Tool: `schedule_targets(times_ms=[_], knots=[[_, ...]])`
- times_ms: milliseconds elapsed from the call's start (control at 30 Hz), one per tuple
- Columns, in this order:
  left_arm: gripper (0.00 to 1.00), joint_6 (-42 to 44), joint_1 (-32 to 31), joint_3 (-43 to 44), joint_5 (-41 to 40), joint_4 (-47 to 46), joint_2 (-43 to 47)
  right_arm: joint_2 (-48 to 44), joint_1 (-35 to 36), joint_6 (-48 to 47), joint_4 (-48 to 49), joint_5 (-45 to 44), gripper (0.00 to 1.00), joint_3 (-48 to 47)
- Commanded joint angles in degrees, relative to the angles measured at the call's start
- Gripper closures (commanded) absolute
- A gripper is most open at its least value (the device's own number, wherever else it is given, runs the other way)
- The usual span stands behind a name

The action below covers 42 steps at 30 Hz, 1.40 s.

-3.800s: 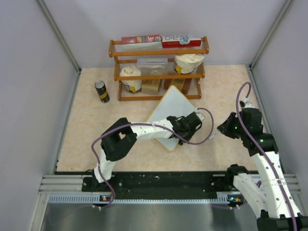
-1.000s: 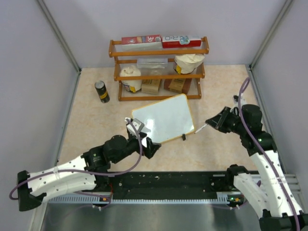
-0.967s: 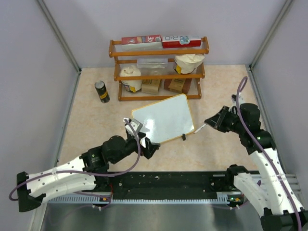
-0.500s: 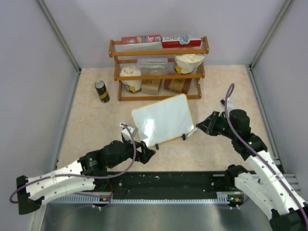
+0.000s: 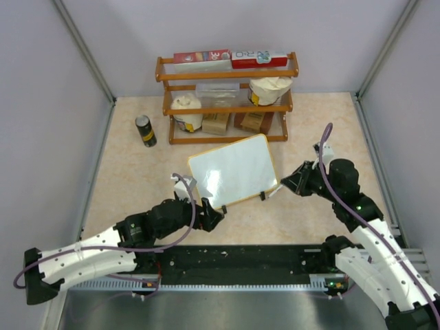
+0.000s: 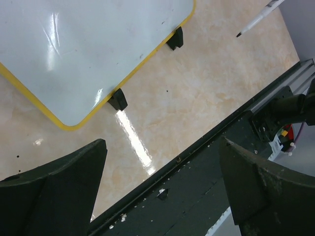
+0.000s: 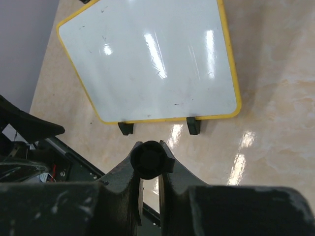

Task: Write a sentence on the whiteboard
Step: Hold the whiteboard on the whiteboard stand.

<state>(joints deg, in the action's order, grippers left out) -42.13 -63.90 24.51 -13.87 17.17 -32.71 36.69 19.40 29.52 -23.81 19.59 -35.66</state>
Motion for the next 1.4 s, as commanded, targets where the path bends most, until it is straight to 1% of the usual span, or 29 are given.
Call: schedule_targets(times_ms=[0, 133, 200, 233, 300, 333, 367, 433, 500, 533, 600, 633, 667, 733, 800, 833, 900, 1000, 1067, 1167, 1233, 1267, 1300, 1333, 1367], knots=[[0.01, 2.49, 0.09, 5.54, -1.69, -4.34, -1.83, 2.59, 0.64, -3.32, 1.66, 0.09, 1.0, -3.44], [0.01, 5.12, 0.26, 11.94, -2.65, -3.37, -7.44, 7.07, 0.64, -4.47, 2.28, 0.79, 1.0, -6.7], [0.01, 6.79, 1.05, 13.62, -0.47, -4.85, -9.91, 8.65, 0.55, -5.61, 3.24, 0.88, 1.0, -8.01], [0.01, 7.84, 3.06, 15.55, 1.46, -5.47, -13.14, 9.36, 0.64, -6.05, 3.51, 0.8, 1.0, -8.46], [0.01, 8.29, 6.84, 17.4, 10.23, -6.62, -16.93, 11.65, 0.64, -6.58, 4.56, 0.45, 1.0, -9.51], [0.01, 8.38, 10.86, 18.98, 13.48, -8.54, -20.69, 12.26, 0.64, -6.49, 5.0, 0.62, 1.0, -9.69], [0.01, 8.55, 12.47, 19.69, 19.17, -9.51, -22.29, 13.49, 0.55, -6.14, 5.79, 1.32, 1.0, -9.69], [0.01, 9.69, 16.24, 21.62, 21.5, -11.62, -26.07, 14.64, 0.64, -5.7, 7.55, 1.59, 1.0, -9.52], [0.01, 10.05, 18.62, 23.47, 24.22, -11.37, -27.84, 16.13, 0.73, -5.0, 8.78, 1.41, 1.0, -9.25], [0.01, 10.22, 21.25, 24.69, 25.37, -11.37, -28.72, 16.57, 0.82, -4.91, 9.65, 1.06, 1.0, -9.25], [0.01, 10.22, 23.9, 25.58, 28.52, -11.02, -28.99, 17.71, 2.04, -5.34, 9.49, -1.48, 1.0, -10.3], [0.01, 9.96, 26.43, 26.54, 29.5, -10.32, -28.64, 17.8, 2.66, -5.78, 8.79, -2.36, 1.0, -10.83], [0.01, 9.79, 27.5, 26.81, 30.56, -9.44, -28.29, 18.15, 3.18, -6.83, 8.35, -5.07, 1.0, -11.62], [0.01, 8.82, 30.31, 26.55, 33.02, -8.38, -26.1, 20.08, 4.24, -7.54, 7.3, -8.15, 1.0, -12.59], [0.01, 7.86, 33.29, 25.5, 34.43, -7.68, -23.3, 21.23, 6.08, -8.33, 6.59, -9.3, 1.0, -14.69], [0.01, 7.68, 34.18, 23.93, 35.57, -7.59, -22.23, 21.32, 6.87, -9.47, 5.98, -10.7, 1.0, -15.48], [0.01, 7.41, 37.07, 20.42, 36.19, -8.55, -19.52, 21.93, 8.19, -10.27, 5.45, -10.72, 1.0, -17.6], [0.01, 7.41, 40.94, 16.55, 36.63, -10.13, -17.4, 22.2, 8.11, -9.83, 6.76, -8.7, 1.0, -17.61], [0.02, 7.76, 42.19, 15.39, 36.81, -10.66, -16.51, 22.46, 8.2, -8.17, 10.95, -6.77, 1.0, -15.16], [0.02, 10.04, 43.59, 13.73, 36.37, -9.52, -15.37, 24.22, 8.2, -5.8, 14.04, -3.34, 1.0, -12.69], [0.02, 10.66, 45.96, 11.18, 36.72, -10.22, -15.63, 25.1, 8.2, -3.26, 18.35, -0.37, 1.0, -11.37], [0.02, 10.4, 47.01, 10.13, 38.02, -10.83, -16.07, 25.8, 8.2, -2.46, 19.49, 0.7, 1.0, -10.49], [0.03, 9.7, 49.81, 8.12, 39.78, -11.88, -17.46, 25.8, 8.2, -1.49, 22.03, 1.4, 1.0, -9.96], [0.04, 9.18, 51.23, 6.96, 41.19, -13.55, -18.35, 25.8, 8.2, 0.26, 23.19, 2.46, 1.0, -9.43], [0.04, 8.3, 52.81, 5.73, 42.59, -17.05, -19.23, 25.72, 8.2, 0.97, 23.46, 2.9, 1.0, -8.56]])
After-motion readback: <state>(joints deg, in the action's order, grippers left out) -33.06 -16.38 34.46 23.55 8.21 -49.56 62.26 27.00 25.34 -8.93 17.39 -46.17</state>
